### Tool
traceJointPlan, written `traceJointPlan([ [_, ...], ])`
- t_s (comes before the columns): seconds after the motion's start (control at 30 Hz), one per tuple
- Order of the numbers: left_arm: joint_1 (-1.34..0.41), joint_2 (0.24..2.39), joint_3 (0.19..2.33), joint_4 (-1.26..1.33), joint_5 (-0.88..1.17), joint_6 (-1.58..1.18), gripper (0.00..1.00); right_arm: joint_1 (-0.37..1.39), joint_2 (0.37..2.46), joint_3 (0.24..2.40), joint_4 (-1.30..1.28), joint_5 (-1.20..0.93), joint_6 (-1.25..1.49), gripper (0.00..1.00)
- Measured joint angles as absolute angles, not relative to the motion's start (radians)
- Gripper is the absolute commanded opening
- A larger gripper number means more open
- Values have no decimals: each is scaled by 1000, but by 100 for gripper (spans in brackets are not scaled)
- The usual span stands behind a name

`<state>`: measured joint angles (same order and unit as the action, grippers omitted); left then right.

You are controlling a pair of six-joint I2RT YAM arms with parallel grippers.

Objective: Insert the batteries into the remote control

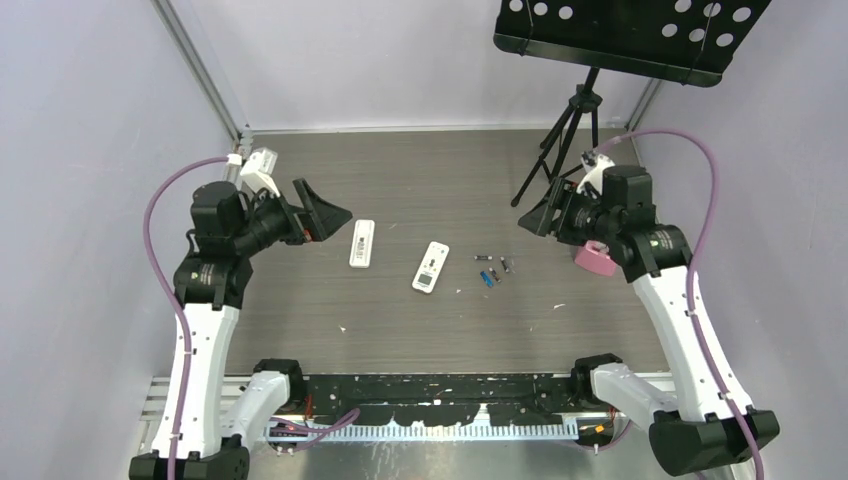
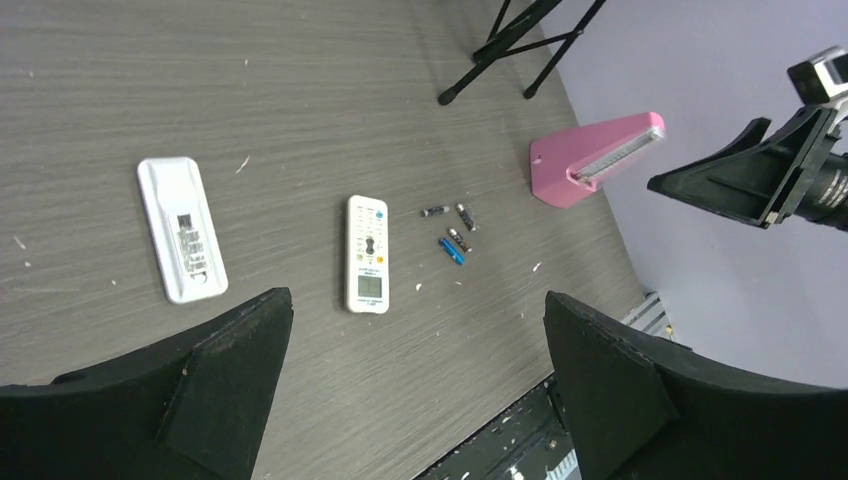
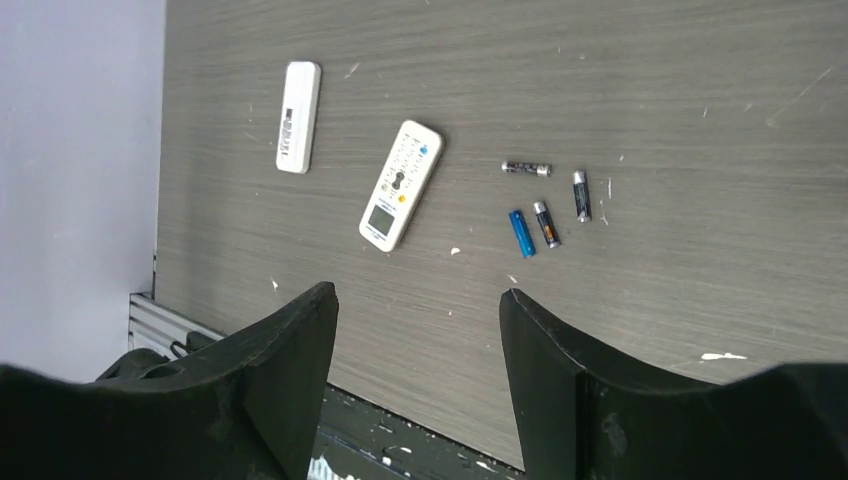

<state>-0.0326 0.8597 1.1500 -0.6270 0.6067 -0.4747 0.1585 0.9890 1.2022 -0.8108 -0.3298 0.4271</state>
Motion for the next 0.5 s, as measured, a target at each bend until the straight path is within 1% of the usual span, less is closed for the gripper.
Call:
traceJointPlan([
  [0.1,-33,863,1085,-599,585,-500,100,170,1008,1122,-764,-337,454,66],
  [0.23,-33,926,1027,-558,559,-539,98,190,1064,1073,-713,-332,489,65],
  [0.4,-49,1024,917,-460,557,-591,96,218,1126,1058,-681,-326,516,58],
  [0.47,-106,1065,888,-443,517,-595,95,231,1152,1058,-672,-318,528,54],
  [0.5,-154,1090,886,-439,491,-593,94,238,1168,1058,-669,-307,534,50],
])
